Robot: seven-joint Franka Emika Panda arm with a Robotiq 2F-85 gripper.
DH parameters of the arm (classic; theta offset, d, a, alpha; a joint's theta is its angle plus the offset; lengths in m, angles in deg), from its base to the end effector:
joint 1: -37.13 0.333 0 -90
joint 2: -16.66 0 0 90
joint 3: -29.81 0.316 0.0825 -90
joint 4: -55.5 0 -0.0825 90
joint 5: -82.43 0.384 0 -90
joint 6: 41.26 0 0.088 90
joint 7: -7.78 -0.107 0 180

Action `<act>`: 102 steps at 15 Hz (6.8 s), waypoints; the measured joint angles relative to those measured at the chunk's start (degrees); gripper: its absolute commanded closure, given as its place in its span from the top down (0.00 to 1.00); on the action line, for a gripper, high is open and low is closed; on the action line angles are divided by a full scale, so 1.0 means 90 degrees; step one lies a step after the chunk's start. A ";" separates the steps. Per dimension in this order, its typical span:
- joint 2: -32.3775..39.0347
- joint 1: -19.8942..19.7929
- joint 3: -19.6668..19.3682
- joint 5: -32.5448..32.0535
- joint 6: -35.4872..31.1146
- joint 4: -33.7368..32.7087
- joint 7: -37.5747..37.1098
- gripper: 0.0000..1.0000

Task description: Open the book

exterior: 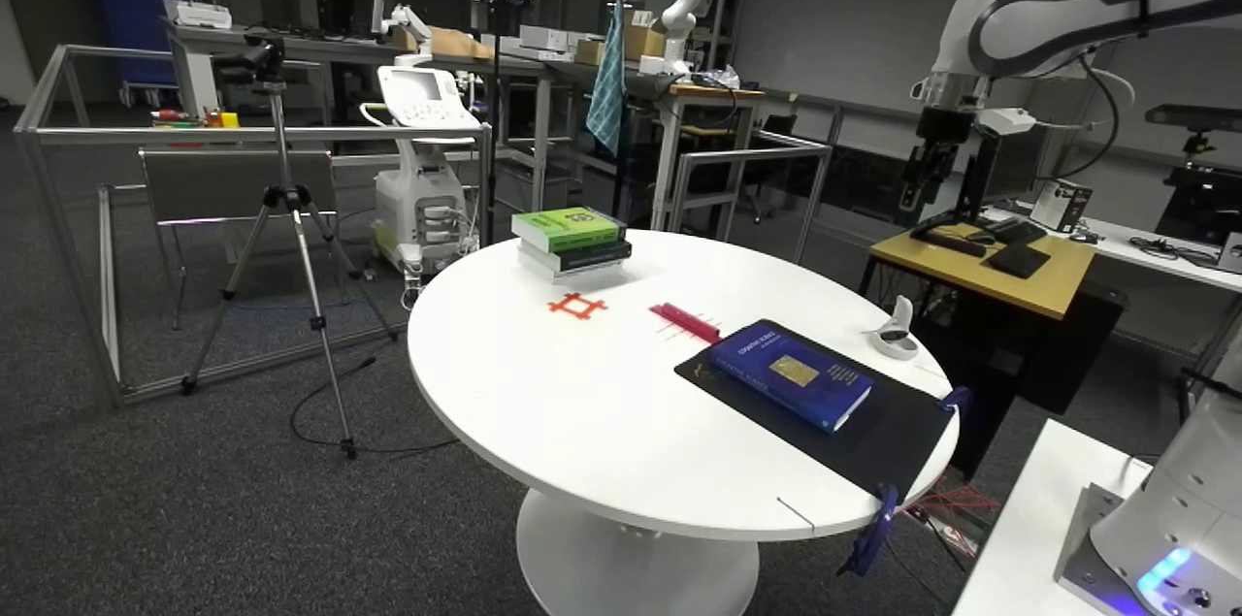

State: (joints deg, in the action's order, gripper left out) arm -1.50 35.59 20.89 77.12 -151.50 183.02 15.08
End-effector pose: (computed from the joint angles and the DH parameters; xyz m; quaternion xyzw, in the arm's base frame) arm 0.4503 -0.0945 0.5020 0.9998 -0.0081 0.0033 0.0201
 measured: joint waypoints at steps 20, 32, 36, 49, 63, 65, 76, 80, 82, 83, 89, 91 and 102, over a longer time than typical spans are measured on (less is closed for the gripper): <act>0.3072 -0.0156 0.0125 0.0634 0.0202 -0.2091 0.0346 1.00; 0.3061 -0.0756 0.0187 0.1477 -0.3195 0.0264 0.1456 1.00; 0.3430 -0.0755 0.0344 0.1413 -0.2664 0.0277 0.1783 1.00; 0.3845 -0.0848 0.0396 0.1324 -0.2412 0.0082 0.2039 1.00; 0.4173 -0.1016 0.0425 0.1385 -0.2152 -0.0418 0.2259 1.00; 0.4338 -0.1028 0.0429 0.1383 -0.2109 -0.0570 0.2263 1.00; 0.4881 -0.1037 0.0780 0.1367 -0.1610 -0.1011 0.2374 1.00; 0.4967 -0.1265 0.0790 0.1447 -0.0778 -0.1447 0.2761 1.00; 0.5049 -0.1404 0.0788 0.1466 -0.0447 -0.1646 0.2928 1.00; 0.5105 -0.1459 0.0787 0.1468 -0.0333 -0.1729 0.2984 1.00; 0.5307 -0.1583 0.0784 0.1851 -0.0804 -0.1717 0.3025 1.00; 0.5306 -0.1613 0.0785 0.2111 -0.1038 -0.1663 0.3027 1.00; 0.5327 -0.1701 0.0977 0.2991 -0.1067 -0.1660 0.3538 1.00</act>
State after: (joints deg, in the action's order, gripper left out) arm 46.44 20.29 29.68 104.04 -161.11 168.07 46.92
